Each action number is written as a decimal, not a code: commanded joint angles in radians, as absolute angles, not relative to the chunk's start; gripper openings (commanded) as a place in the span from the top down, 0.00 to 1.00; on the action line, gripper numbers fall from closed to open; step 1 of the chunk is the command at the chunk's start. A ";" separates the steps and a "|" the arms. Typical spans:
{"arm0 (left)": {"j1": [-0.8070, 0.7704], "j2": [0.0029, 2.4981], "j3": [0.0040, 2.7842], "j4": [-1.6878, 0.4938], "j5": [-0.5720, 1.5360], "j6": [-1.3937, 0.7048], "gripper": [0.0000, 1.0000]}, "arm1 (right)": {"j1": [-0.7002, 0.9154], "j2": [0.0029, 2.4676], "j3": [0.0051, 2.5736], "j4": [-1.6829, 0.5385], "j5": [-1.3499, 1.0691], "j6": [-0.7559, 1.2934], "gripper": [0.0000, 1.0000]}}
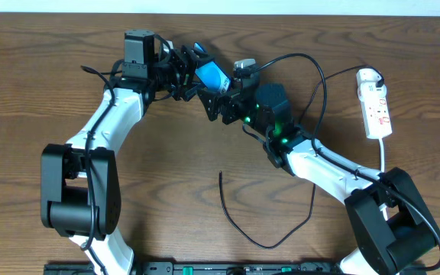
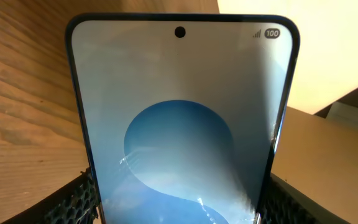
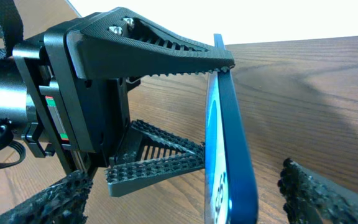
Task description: Plug charger to phone and switch on socket
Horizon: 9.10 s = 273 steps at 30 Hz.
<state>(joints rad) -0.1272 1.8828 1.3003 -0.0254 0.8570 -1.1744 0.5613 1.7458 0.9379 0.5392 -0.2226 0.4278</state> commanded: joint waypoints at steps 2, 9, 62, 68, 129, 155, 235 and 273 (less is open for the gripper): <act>-0.126 1.857 1.304 -0.017 0.860 -1.175 0.93 | 0.569 1.754 0.956 0.534 -0.174 0.457 0.05; -0.126 1.857 1.304 -0.017 0.880 -1.214 0.93 | 0.569 1.754 0.956 0.534 -0.170 0.475 0.07; -0.137 1.857 1.304 -0.017 0.961 -1.217 0.93 | 0.570 1.754 0.956 0.505 -0.178 0.429 0.24; -0.137 1.857 1.304 -0.017 0.961 -1.217 0.93 | 0.570 1.754 0.956 0.503 -0.178 0.420 0.22; -0.137 1.857 1.304 -0.017 0.960 -1.217 0.08 | 0.570 1.754 0.956 0.504 -0.187 0.421 0.99; -0.137 1.857 1.299 -0.115 0.961 -1.118 0.07 | 0.541 1.754 0.956 0.489 -0.193 0.461 0.99; -0.082 1.857 1.299 0.250 1.023 -1.312 0.07 | 0.498 1.754 0.956 0.820 -0.319 1.829 0.99; -0.085 1.857 1.299 0.249 0.910 -1.314 0.23 | 0.538 1.754 0.956 0.819 -0.305 1.871 0.99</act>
